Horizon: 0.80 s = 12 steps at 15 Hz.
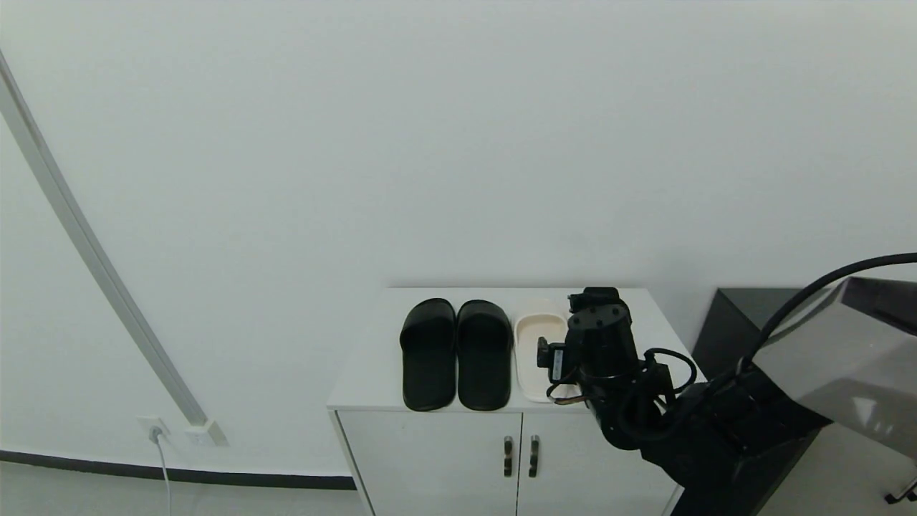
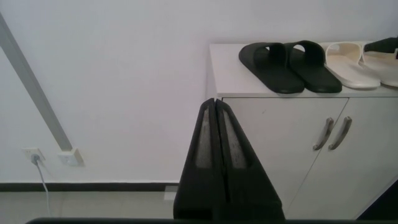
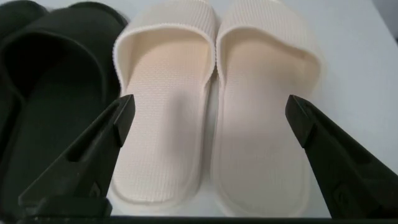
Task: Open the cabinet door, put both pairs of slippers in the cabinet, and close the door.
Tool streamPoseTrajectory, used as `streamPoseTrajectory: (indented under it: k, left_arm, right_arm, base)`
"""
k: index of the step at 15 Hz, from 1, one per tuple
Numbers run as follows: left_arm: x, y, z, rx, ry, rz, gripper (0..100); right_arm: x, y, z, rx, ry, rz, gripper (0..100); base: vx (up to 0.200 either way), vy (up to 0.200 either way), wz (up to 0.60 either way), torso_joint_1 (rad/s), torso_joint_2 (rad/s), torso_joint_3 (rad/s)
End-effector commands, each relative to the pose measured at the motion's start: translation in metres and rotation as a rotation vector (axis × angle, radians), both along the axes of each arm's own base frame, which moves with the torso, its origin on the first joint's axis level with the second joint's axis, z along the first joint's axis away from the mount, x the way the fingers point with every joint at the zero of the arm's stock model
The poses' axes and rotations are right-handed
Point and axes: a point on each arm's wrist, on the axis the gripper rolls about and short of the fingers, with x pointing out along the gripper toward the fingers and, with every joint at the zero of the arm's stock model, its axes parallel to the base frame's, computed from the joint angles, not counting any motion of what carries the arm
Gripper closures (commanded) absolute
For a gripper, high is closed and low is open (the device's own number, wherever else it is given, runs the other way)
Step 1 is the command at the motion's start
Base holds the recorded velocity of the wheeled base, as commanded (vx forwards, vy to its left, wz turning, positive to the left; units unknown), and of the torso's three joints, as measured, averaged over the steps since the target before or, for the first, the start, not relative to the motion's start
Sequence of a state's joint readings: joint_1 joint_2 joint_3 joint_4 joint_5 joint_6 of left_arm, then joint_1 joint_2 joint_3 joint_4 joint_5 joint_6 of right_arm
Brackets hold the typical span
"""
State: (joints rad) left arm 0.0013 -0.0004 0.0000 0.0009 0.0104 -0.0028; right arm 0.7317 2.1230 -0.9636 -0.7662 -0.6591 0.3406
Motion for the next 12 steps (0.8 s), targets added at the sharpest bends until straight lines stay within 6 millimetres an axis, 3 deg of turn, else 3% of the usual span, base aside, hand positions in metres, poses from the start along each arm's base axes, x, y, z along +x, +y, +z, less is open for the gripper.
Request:
streamPoseTrajectory:
  k: [1, 4, 8, 12]
  left_arm:
    - [0.0, 0.0, 0.0, 0.0, 0.001, 0.001, 100]
    - [0.0, 0.0, 0.0, 0.0, 0.001, 0.001, 100]
    - [0.0, 0.0, 0.0, -0.002, 0.001, 0.001, 100]
    - [0.0, 0.0, 0.0, -0.002, 0.001, 0.001, 100]
  right_arm:
    - [0.016, 0.003, -0.019, -0.014, 0.021, -0.027, 0]
    - [0.03, 0.006, -0.027, -0.009, 0.016, -0.044, 0]
    - [0.065, 0.004, -0.034, 0.014, -0.013, -0.085, 0]
    - [0.078, 0.003, -0.036, 0.01, -0.018, -0.077, 0]
  base:
    - [0.0, 0.0, 0.0, 0.0, 0.0, 0.0]
    - [0.0, 0.0, 0.0, 0.0, 0.0, 0.0]
    - [0.0, 0.0, 0.0, 0.0, 0.0, 0.0]
    - [0.0, 0.0, 0.0, 0.0, 0.0, 0.0]
